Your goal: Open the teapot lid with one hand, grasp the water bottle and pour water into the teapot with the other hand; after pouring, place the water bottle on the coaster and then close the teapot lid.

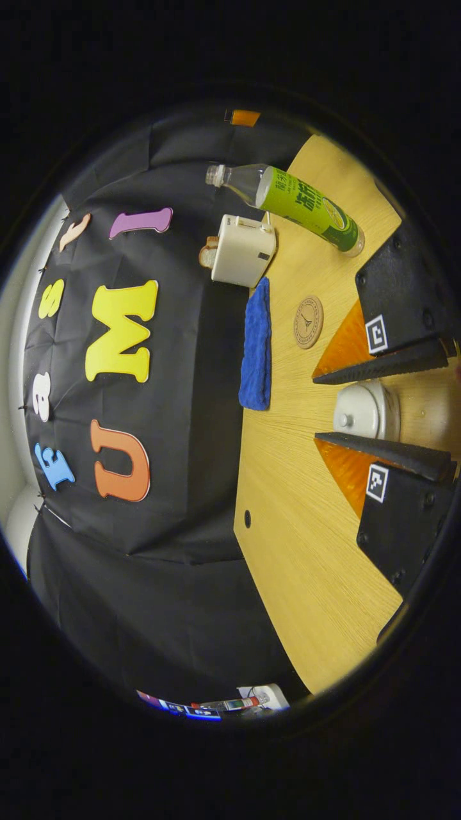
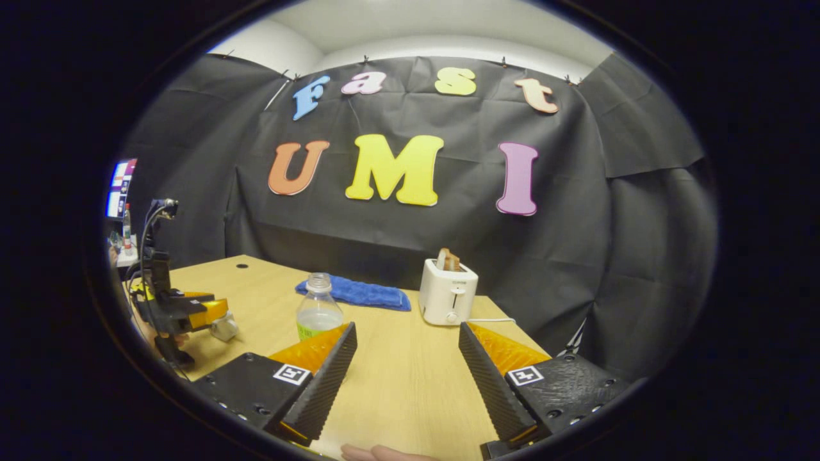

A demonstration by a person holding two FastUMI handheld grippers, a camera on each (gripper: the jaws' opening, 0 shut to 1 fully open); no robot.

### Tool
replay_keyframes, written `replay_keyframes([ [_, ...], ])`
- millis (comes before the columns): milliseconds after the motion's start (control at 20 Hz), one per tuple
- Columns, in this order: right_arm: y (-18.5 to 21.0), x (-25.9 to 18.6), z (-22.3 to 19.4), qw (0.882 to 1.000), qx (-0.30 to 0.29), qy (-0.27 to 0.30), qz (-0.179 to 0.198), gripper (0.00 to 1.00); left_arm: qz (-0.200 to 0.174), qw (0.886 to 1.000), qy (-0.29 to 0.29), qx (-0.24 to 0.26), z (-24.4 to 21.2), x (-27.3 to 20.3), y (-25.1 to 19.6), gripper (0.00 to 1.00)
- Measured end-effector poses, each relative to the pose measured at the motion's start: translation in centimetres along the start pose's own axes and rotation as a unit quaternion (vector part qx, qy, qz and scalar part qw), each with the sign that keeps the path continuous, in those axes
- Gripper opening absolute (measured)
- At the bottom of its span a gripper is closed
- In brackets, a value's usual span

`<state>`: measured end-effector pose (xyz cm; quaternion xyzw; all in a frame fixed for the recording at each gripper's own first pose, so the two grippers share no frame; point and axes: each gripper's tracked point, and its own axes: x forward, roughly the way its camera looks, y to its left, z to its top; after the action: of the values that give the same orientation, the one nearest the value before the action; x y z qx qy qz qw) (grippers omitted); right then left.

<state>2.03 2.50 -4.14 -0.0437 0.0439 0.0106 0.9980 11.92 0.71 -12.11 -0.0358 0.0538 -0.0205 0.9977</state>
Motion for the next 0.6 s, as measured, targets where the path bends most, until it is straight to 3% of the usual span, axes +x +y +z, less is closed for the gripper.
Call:
replay_keyframes([
  [200, 0.3, 0.3, -0.4, 1.0, -0.001, 0.006, 0.002, 0.96, 0.007, 1.0, -0.002, 0.003, -0.1, 0.4, 0.5, 0.34],
  [450, 0.5, 0.9, -1.1, 1.0, -0.002, 0.015, 0.002, 0.96, 0.007, 1.0, 0.001, 0.011, -0.1, 0.2, 0.4, 0.08],
  [600, 0.9, 1.4, -2.1, 1.0, -0.002, 0.028, 0.003, 0.96, 0.009, 1.0, -0.001, 0.013, 0.2, 0.0, 0.6, 0.06],
])
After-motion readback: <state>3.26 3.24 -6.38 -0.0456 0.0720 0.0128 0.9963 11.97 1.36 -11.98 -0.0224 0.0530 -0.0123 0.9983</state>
